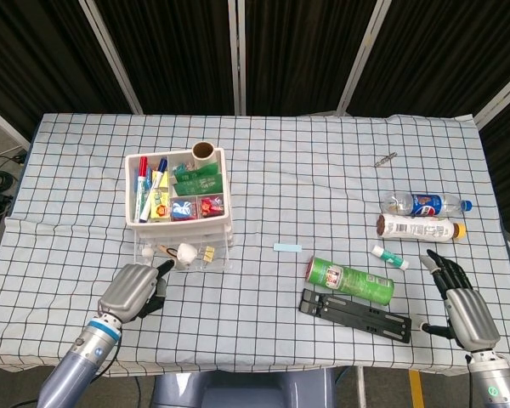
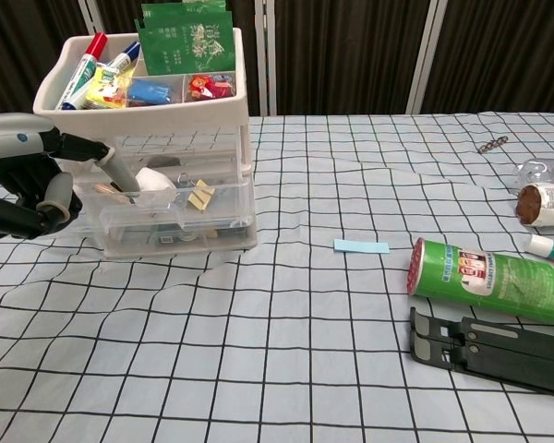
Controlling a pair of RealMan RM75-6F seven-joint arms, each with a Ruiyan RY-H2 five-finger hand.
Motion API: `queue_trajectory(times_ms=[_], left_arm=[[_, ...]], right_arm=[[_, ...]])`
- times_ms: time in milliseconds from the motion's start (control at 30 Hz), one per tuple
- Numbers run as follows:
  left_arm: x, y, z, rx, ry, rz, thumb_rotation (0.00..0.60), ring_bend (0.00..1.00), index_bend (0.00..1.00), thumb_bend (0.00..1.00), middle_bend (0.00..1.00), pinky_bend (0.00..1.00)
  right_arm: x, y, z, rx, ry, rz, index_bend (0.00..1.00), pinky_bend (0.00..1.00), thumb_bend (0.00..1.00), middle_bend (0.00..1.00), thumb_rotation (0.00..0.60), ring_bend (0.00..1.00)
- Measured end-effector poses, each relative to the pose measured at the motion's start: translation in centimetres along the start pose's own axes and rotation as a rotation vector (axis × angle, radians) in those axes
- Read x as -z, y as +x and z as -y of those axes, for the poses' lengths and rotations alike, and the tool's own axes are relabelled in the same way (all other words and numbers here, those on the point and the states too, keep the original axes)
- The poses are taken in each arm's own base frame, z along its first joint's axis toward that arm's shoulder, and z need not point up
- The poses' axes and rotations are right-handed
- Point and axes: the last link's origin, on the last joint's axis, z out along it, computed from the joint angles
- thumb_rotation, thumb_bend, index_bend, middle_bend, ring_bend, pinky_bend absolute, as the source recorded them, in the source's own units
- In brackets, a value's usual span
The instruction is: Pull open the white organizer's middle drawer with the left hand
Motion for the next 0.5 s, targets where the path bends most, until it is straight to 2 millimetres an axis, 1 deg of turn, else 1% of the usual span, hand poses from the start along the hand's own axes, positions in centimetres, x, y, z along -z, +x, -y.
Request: queue_trajectory(times_ms=[167,400,433,500], left_arm=[[0.4,0.3,0.0,0.011,-0.017,-0.024,0.600,0.80,0.25,0.90,0.83,0.72],[0.9,1.4,0.1,0.024,-0.027,-0.068,0.600,0.80,0.24,0.87,0.83,0.72],[1.0,1.6,0.1,0.025,-0.029,-0.076,0.600,0.80,0.24,0.84,0.83,0.72],[1.2,2.2,0.1,0.025,-0.034,-0.096,0.600,0.80,0.24,0.73,0.83,0.72]], right_arm=[[0.0,-0.1,0.1,0.001,0.001,0.002,0.01,0.00,0.11,0.00,0.600,0.00],[0.0,0.0,0.0,0.000,0.001,0.001,0.01,0.00,0.11,0.00,0.600,0.00],[0.0,0.0,0.0,0.000,0.001,0.001,0.01,0.00,0.11,0.00,0.600,0.00],[0.0,0.0,0.0,0.000,0.001,0.001,0.01,0.00,0.11,0.00,0.600,0.00]])
